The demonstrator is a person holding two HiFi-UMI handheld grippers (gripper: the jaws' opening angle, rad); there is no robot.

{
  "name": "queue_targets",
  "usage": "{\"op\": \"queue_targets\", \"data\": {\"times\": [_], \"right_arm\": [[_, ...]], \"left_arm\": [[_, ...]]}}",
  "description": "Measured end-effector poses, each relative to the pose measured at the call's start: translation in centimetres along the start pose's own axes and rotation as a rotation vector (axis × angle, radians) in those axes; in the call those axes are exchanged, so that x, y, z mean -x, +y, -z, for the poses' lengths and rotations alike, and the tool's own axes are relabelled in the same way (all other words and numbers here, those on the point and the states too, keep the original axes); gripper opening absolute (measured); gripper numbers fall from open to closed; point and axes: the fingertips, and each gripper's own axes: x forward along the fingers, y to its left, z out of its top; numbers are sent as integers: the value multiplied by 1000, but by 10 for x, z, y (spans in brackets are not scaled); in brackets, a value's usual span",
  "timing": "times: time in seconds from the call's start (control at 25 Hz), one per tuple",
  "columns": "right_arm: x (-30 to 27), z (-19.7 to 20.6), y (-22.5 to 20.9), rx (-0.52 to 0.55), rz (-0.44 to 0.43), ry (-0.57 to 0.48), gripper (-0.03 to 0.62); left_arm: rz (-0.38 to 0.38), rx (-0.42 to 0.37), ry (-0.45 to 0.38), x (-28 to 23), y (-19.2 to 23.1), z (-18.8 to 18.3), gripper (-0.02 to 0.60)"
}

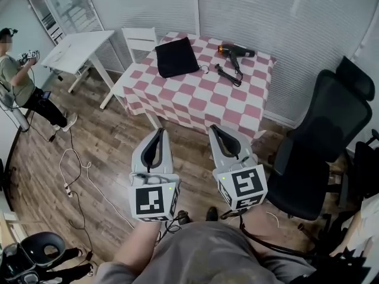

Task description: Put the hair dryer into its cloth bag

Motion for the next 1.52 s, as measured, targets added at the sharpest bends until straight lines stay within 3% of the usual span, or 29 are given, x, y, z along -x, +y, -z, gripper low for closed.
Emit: {"op": "queue_targets", "data": {"times": [0.28, 0.56, 0.88, 1.28, 1.52], "right_arm": [[-8, 10, -31, -6, -13, 21, 28], [-37, 29, -39, -28, -30, 67, 28], [-126, 46, -57, -33, 7, 107, 28], [-251, 4, -61, 29, 50, 79, 28], [-284, 3, -82, 31, 88, 97, 28]], "left_arm": [[-25, 0, 14, -22, -11, 3, 0], [-42, 18, 62, -47, 6, 22, 0], [-24, 28, 60, -123, 60, 52, 0], [21, 54, 16, -210, 147, 53, 0], [61, 87, 40, -250, 159, 66, 0]]}}
